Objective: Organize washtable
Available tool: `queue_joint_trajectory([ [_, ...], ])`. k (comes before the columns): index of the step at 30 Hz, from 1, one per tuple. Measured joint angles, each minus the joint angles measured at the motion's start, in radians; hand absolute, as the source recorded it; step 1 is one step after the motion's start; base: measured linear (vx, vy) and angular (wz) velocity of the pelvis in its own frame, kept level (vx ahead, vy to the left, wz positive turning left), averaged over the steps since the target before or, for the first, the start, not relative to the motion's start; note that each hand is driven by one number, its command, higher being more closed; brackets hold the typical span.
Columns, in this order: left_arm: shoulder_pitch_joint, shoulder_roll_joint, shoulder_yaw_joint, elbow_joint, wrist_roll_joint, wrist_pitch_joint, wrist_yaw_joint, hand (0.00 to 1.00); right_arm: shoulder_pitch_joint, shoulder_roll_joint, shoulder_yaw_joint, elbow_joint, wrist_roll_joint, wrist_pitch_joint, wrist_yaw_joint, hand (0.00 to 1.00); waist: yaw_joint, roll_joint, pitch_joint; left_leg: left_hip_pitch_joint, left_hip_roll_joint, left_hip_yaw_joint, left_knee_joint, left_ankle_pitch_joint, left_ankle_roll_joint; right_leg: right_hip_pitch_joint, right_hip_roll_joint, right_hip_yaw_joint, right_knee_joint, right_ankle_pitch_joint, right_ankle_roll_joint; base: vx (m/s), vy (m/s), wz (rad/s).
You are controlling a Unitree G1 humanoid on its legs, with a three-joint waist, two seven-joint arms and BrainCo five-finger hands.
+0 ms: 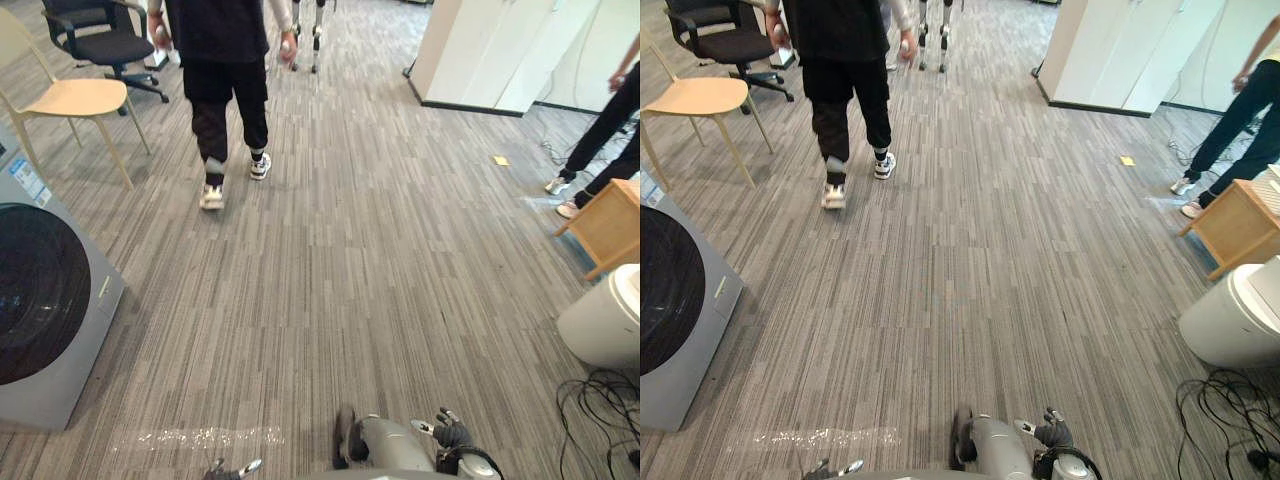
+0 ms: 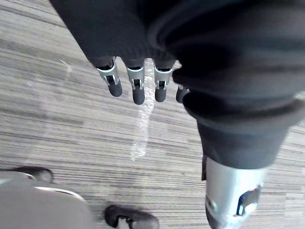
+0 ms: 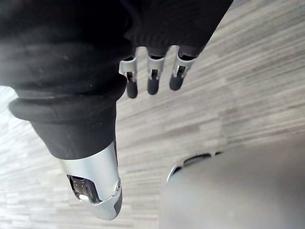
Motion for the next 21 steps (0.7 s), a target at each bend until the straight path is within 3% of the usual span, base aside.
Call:
queue_joint_trajectory([
  [1,-0.009,-0.005,0.001,0.0,0.0,0.0,0.0,0.0,0.0,0.001,0.001,-0.003,0.003,0.0,0.0,0.0,-0.006,0.003,0.0,0.017,0.001,-0.018,0.015,-0.005,-0.01,-0.002,0.018,-0.007,-0.012,0.049,-0.039,0.75,0.093,0.49],
  [2,-0.016,-0.028,0.024,0.0,0.001,-0.001,-0.001,0.0,0.0,-0.001,0.001,-0.02,0.011,0.0,0.001,0.0,-0.017,0.041,-0.004,0.035,0.033,-0.057,0.066,-0.015,-0.028,0.011,0.034,-0.005,0.009,0.174,-0.07,0.94,0.159,0.42],
  [3,-0.038,-0.058,0.077,-0.004,0.005,-0.002,-0.006,0.0,-0.005,-0.007,0.0,-0.022,0.01,0.004,0.0,0.0,-0.015,0.065,-0.006,0.004,0.045,-0.072,0.18,0.039,-0.083,0.039,0.032,-0.017,0.036,0.138,-0.05,0.93,0.16,0.34],
  [4,-0.044,-0.075,0.088,-0.016,0.007,0.0,-0.007,0.0,-0.004,-0.007,0.008,-0.019,0.006,0.008,-0.001,0.0,-0.011,0.047,-0.005,-0.034,0.015,-0.075,0.254,0.128,-0.073,0.046,0.01,0.001,0.065,0.114,-0.039,0.88,0.105,0.14],
  [5,-0.053,-0.101,0.117,-0.052,0.019,0.0,-0.013,0.0,0.002,-0.013,0.018,-0.024,0.005,0.007,0.004,0.0,-0.023,-0.004,0.021,-0.114,-0.051,-0.04,0.426,0.449,-0.026,0.075,-0.055,-0.001,0.156,0.051,-0.06,0.53,-0.041,-0.1],
  [6,-0.049,-0.097,0.131,-0.056,0.019,-0.007,-0.014,0.0,0.002,-0.012,0.015,-0.031,0.011,0.008,0.005,0.0,-0.021,0.008,0.032,-0.155,-0.048,0.004,0.501,0.613,-0.023,0.088,-0.048,-0.02,0.179,0.032,-0.058,0.62,-0.12,-0.49],
  [7,-0.023,-0.094,0.149,-0.066,0.015,-0.01,-0.013,0.0,0.018,-0.018,0.027,-0.056,0.011,0.011,-0.003,0.0,-0.012,0.076,0.024,-0.24,0.05,0.067,0.717,0.673,-0.034,0.225,0.039,-0.01,-0.027,0.078,-0.044,0.55,-0.09,-0.57],
  [8,-0.036,-0.079,0.151,-0.085,0.009,-0.006,-0.008,0.0,0.012,-0.042,0.041,-0.058,0.016,0.013,0.0,0.0,-0.002,0.119,0.039,-0.33,0.172,0.112,0.918,0.519,0.01,0.309,0.067,-0.003,-0.058,0.036,-0.054,0.56,-0.017,-0.48],
  [9,-0.038,-0.07,0.15,-0.097,0.006,-0.01,-0.006,0.0,0.005,-0.038,0.048,-0.045,0.015,0.018,-0.001,0.0,0.012,0.106,0.047,-0.373,0.202,0.133,0.972,0.467,0.013,0.348,0.064,0.019,-0.06,0.019,-0.049,0.69,0.103,-0.33],
  [10,-0.029,-0.057,0.147,-0.119,-0.002,-0.012,0.0,0.0,0.005,-0.012,0.057,-0.016,0.005,0.028,-0.008,0.0,0.044,0.04,0.06,-0.463,0.226,0.138,1.005,0.364,-0.003,0.438,0.016,0.069,-0.091,-0.012,-0.023,0.58,0.12,-0.32],
  [11,-0.018,-0.057,0.144,-0.123,-0.004,-0.01,0.001,0.0,0.009,-0.001,0.059,-0.009,-0.002,0.033,-0.007,0.0,0.048,0.026,0.061,-0.519,0.226,0.129,1.002,0.319,-0.025,0.471,-0.009,0.086,-0.118,-0.02,-0.01,0.56,0.113,-0.37],
  [12,0.01,-0.058,0.144,-0.131,-0.013,-0.012,0.0,0.0,0.007,0.007,0.073,-0.003,-0.002,0.036,-0.009,0.0,0.05,-0.008,0.052,-0.599,0.231,0.106,0.946,0.274,-0.065,0.54,-0.041,0.115,-0.159,-0.038,0.018,0.45,0.146,-0.23],
  [13,0.022,-0.056,0.135,-0.132,-0.014,-0.012,0.001,0.0,0.009,0.007,0.074,0.0,-0.003,0.036,-0.008,0.0,0.052,-0.014,0.057,-0.626,0.233,0.098,0.89,0.25,-0.075,0.572,-0.054,0.127,-0.174,-0.044,0.027,0.57,0.25,-0.42],
  [14,0.037,-0.057,0.12,-0.127,-0.014,-0.011,0.002,0.0,0.0,0.005,0.073,0.006,-0.002,0.035,-0.009,0.0,0.057,-0.006,0.057,-0.66,0.23,0.097,0.726,0.217,-0.102,0.611,-0.081,0.152,-0.193,-0.062,0.052,0.71,0.368,-0.57],
  [15,0.042,-0.065,0.117,-0.112,-0.015,-0.01,0.004,0.0,0.0,0.001,0.073,0.005,-0.003,0.034,-0.009,0.0,0.073,0.006,0.056,-0.683,0.227,0.096,0.531,0.217,-0.104,0.655,-0.109,0.179,-0.206,-0.09,0.087,0.59,0.36,-0.58],
  [16,0.042,-0.067,0.115,-0.11,-0.015,-0.01,0.003,0.0,0.002,-0.001,0.074,0.005,-0.002,0.035,-0.009,0.0,0.075,0.01,0.056,-0.689,0.222,0.09,0.433,0.224,-0.108,0.671,-0.124,0.191,-0.207,-0.108,0.104,0.61,0.411,-0.45],
  [17,0.043,-0.063,0.112,-0.106,-0.015,-0.01,0.002,0.0,0.005,0.0,0.074,0.006,-0.002,0.035,-0.01,0.0,0.076,0.011,0.056,-0.698,0.204,0.065,0.273,0.295,-0.115,0.709,-0.152,0.204,-0.206,-0.148,0.131,0.62,0.466,-0.26],
  [18,0.053,-0.041,0.108,-0.102,-0.015,-0.01,0.001,0.0,0.012,0.013,0.079,0.01,-0.002,0.036,-0.012,0.0,0.077,-0.018,0.038,-0.676,0.157,0.085,0.277,0.331,-0.069,0.729,-0.196,0.227,-0.196,-0.173,0.138,0.62,0.469,-0.06],
  [19,0.053,-0.031,0.107,-0.097,-0.015,-0.011,0.003,0.0,0.018,0.027,0.083,0.011,-0.002,0.035,-0.015,0.0,0.071,-0.028,0.023,-0.674,0.137,0.096,0.271,0.307,-0.074,0.72,-0.216,0.237,-0.184,-0.168,0.13,0.65,0.458,0.04],
  [20,0.045,-0.03,0.106,-0.098,-0.014,-0.018,0.004,0.0,0.02,0.035,0.081,0.007,-0.006,0.031,-0.015,0.0,0.071,-0.042,0.007,-0.681,0.129,0.107,0.304,0.267,-0.041,0.701,-0.229,0.283,-0.149,-0.134,0.093,0.65,0.461,-0.01],
  [21,0.038,-0.028,0.107,-0.098,-0.014,-0.018,0.004,0.0,0.021,0.043,0.079,0.006,-0.007,0.03,-0.017,0.0,0.079,-0.043,0.006,-0.672,0.124,0.129,0.356,0.223,-0.006,0.702,-0.245,0.323,-0.11,-0.105,0.112,0.63,0.466,-0.12],
])
